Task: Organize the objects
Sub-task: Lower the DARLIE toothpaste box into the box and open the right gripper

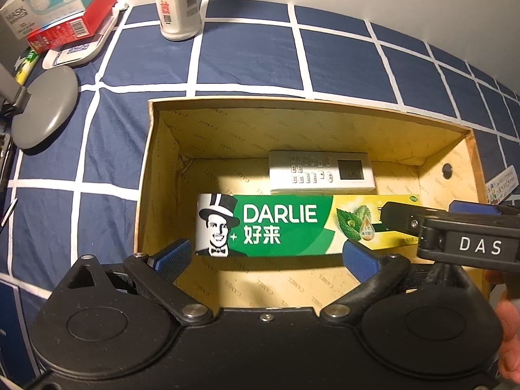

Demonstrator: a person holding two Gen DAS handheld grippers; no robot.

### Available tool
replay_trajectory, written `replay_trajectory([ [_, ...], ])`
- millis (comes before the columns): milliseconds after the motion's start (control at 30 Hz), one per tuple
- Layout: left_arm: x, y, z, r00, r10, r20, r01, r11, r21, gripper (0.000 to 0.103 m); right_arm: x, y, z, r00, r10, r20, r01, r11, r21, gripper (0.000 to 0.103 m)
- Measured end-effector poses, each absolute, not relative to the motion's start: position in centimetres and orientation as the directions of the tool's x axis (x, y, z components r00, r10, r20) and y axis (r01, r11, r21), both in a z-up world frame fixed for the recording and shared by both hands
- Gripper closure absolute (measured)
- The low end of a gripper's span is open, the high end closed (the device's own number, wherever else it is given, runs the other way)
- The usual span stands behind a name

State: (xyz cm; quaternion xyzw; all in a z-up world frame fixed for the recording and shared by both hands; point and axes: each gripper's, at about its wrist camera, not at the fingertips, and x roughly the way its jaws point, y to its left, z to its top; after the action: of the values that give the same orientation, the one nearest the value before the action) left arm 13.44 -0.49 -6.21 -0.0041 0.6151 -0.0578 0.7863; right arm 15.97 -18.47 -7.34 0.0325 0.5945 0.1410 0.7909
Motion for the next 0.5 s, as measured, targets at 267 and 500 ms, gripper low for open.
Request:
replay_trajectory([
  [267,10.7,-0.9,-4.0,0.275,-0.083,-0.958,0.058,0.996,-0.070,0.002,13.8,-20.3,-5.0,0.287,0.281,-0.916,-0.185,0.954,0.235,0.006],
  [500,7.9,-1.7,-2.7,0.299,-0.074,-0.952,0.072,0.996,-0.055,0.000,11.1,-22.0,-3.2,0.319,0.291,-0.902,-0.170,0.954,0.247,0.005],
])
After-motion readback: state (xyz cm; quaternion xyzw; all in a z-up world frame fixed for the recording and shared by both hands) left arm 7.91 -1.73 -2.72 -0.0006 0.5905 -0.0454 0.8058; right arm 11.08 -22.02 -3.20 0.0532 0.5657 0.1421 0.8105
